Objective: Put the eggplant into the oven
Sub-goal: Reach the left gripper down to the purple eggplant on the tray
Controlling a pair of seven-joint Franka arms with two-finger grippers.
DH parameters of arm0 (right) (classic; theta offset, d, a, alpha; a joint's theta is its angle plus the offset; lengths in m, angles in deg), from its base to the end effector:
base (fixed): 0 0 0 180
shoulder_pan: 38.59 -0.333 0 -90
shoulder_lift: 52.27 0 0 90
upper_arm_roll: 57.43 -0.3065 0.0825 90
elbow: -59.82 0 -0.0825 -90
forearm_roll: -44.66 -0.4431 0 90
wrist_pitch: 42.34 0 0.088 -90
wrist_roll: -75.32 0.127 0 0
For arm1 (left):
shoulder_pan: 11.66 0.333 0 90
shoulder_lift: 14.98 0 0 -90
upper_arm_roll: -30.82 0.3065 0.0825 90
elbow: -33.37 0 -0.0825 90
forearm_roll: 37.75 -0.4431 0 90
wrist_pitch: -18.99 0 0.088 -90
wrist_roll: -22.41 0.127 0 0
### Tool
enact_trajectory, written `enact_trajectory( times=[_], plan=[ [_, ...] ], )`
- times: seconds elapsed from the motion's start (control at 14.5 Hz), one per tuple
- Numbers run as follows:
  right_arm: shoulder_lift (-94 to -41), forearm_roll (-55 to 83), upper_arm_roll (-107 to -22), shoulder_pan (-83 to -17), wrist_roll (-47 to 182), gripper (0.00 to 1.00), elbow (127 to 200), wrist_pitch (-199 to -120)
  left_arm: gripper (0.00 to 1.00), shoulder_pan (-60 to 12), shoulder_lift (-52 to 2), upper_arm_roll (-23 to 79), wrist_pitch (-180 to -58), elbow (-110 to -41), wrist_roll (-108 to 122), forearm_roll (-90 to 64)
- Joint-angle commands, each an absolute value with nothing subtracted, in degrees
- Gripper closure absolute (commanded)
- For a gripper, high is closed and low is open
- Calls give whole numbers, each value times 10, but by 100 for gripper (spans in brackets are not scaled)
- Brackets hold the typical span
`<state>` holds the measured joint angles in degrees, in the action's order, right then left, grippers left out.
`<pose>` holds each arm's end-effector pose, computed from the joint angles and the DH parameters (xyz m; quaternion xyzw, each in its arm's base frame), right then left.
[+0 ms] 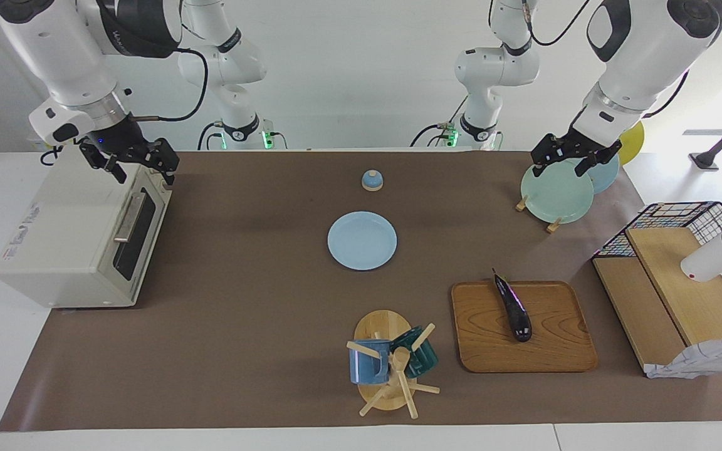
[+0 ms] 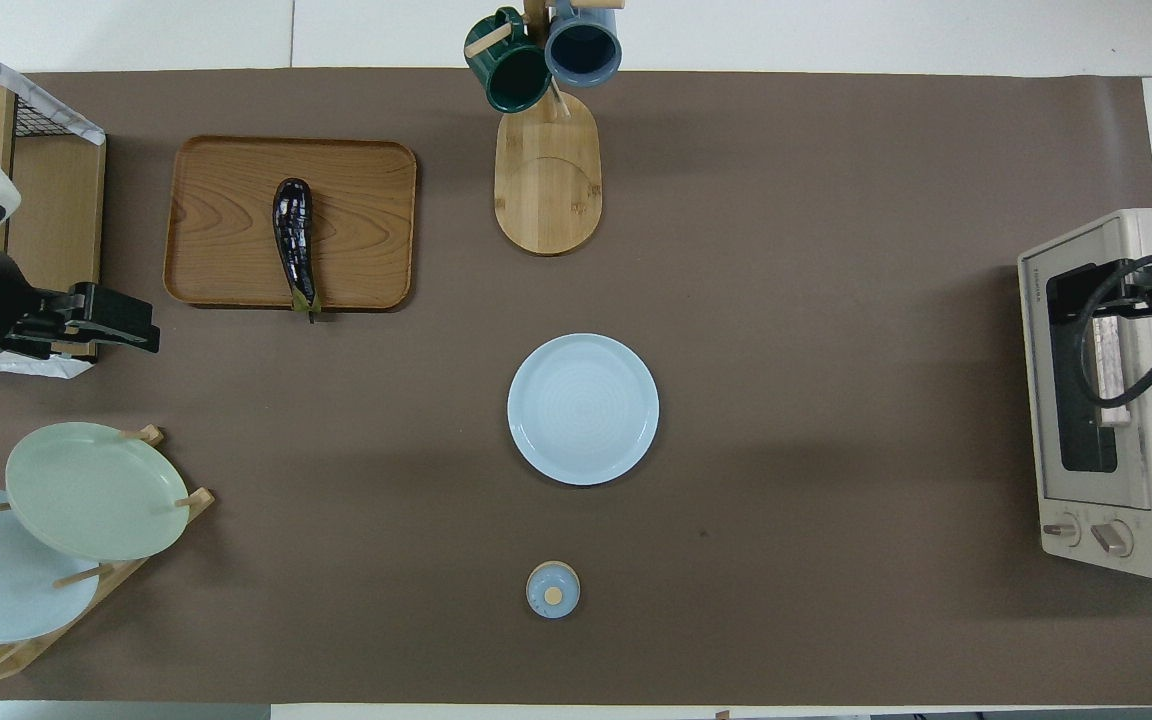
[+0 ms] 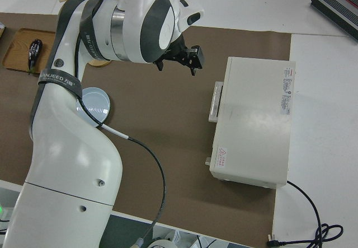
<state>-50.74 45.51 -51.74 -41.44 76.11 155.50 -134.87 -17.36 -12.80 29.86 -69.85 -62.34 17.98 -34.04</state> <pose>0.6057 -0.0325 0.5623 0.9994 -0.0312 -0.0143 0.0058 0.5905 -0.0775 0.5640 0.9985 -0.0187 -0.0438 0.0279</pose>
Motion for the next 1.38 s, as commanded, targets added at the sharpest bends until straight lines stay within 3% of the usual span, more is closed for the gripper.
enact_trajectory(
  times=[0.0,0.96,1.17,1.31],
  plan=[
    [-500,440,-520,-411,759,0,1562,-1351,0,-180,-121,300,-698,-624,173,-351],
    [-499,439,-519,-404,760,0,1562,-1345,0,-172,-122,300,-743,-626,171,-351],
    [-498,439,-519,-410,759,0,1563,-1335,0,-174,-157,300,-762,-608,172,-351],
    [-498,440,-520,-410,756,0,1562,-1337,0,-176,-212,300,-765,-574,172,-354]
  ],
)
